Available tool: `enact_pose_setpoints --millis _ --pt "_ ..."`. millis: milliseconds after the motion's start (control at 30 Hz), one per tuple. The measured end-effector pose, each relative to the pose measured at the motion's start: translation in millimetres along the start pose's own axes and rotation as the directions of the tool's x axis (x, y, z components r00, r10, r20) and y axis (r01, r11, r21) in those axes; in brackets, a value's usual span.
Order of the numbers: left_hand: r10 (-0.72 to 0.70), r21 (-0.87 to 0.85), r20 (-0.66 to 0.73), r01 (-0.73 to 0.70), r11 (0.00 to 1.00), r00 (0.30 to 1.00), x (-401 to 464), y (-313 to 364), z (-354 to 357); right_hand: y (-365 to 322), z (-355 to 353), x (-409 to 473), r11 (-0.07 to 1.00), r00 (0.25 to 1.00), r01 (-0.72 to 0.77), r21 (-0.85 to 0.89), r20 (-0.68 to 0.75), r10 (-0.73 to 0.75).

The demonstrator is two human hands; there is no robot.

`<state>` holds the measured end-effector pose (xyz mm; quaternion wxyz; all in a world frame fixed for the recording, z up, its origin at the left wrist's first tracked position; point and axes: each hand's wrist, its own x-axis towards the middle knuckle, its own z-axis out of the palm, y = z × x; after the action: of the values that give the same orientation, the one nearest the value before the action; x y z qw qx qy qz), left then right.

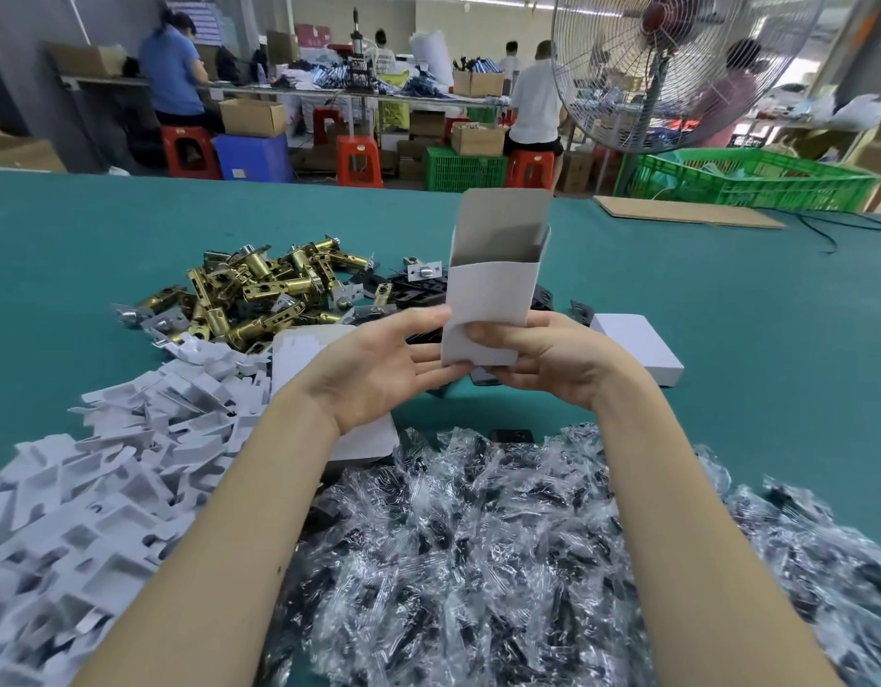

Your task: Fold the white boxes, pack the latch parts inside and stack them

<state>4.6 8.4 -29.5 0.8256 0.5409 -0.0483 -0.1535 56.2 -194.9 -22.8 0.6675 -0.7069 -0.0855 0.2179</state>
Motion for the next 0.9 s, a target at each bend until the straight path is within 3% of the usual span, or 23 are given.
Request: enact_pose_setpoints --millis 300,467,633,700,900 --pt "0.001 0.180 -0.106 0.018 0.984 0.994 4 3 3 4 5 5 0.999 0.996 -0.020 -0.040 0.086 0.023" --pt "0.005 0.165 -0.150 0.020 0.986 0.989 3 2 7 4 7 3 0.999 0.994 0.008 -0.051 0.106 -0.003" --pt "-0.012 0.051 -0.281 0.027 0.998 0.960 6 0 2 -6 -5 -8 0.982 0.978 -0.049 0.181 0.206 0.011" --pt "-0.023 0.063 -0.285 0.043 0.997 0.958 7 0 4 -9 -4 -9 0.971 0.980 -0.092 0.221 0.195 0.049" --pt "-0.007 0.110 -0.303 0.042 0.993 0.953 11 -5 8 -8 9 -7 0.995 0.996 -0.024 0.099 0.085 0.016"
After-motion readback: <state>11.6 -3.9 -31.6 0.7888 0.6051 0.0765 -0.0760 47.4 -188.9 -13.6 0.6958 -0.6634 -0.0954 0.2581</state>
